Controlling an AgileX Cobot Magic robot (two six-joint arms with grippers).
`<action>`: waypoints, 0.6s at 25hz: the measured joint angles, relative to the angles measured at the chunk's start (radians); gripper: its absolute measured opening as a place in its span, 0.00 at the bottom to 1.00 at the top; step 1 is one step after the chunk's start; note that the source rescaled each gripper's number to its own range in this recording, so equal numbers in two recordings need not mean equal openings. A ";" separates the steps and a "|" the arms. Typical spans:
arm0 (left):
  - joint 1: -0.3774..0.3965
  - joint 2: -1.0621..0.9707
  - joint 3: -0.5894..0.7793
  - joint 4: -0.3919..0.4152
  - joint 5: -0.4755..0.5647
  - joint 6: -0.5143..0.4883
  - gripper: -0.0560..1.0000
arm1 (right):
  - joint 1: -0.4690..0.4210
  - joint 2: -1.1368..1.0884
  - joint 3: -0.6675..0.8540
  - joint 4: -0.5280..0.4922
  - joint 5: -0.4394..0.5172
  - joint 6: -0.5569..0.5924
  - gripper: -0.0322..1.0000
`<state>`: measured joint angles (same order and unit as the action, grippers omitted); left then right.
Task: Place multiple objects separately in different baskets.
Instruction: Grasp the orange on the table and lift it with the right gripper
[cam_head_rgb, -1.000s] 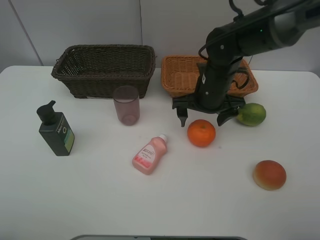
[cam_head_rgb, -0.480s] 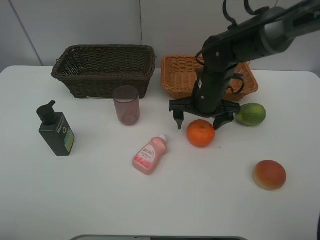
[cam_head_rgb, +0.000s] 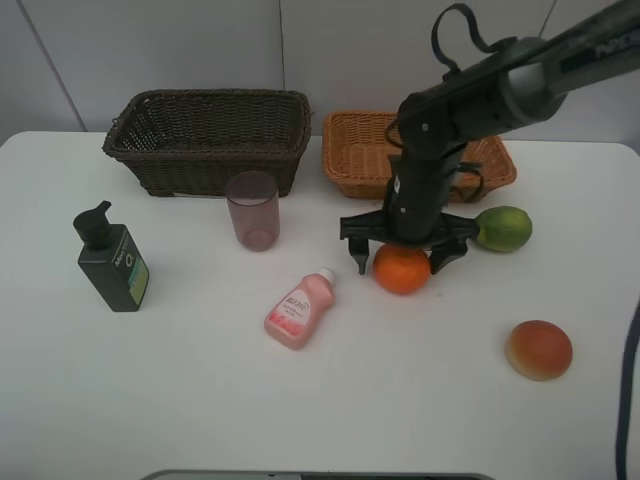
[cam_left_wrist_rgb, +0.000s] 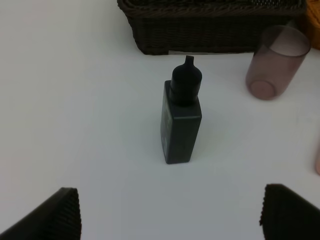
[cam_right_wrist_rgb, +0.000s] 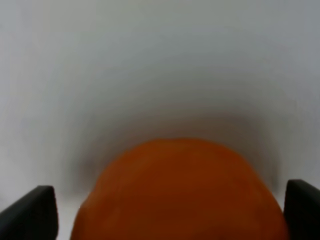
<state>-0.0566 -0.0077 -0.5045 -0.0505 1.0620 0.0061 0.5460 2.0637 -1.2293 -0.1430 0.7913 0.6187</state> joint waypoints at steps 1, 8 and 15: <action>0.000 0.000 0.000 0.000 0.000 0.000 0.93 | 0.000 0.005 0.000 0.000 0.000 0.000 1.00; 0.000 0.000 0.000 0.000 0.000 0.000 0.93 | 0.000 0.011 0.000 0.001 0.000 0.000 0.81; 0.000 0.000 0.000 0.000 0.000 0.000 0.93 | 0.000 0.011 0.000 0.000 0.000 0.000 0.37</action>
<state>-0.0566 -0.0077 -0.5045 -0.0505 1.0620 0.0061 0.5460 2.0748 -1.2293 -0.1431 0.7913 0.6187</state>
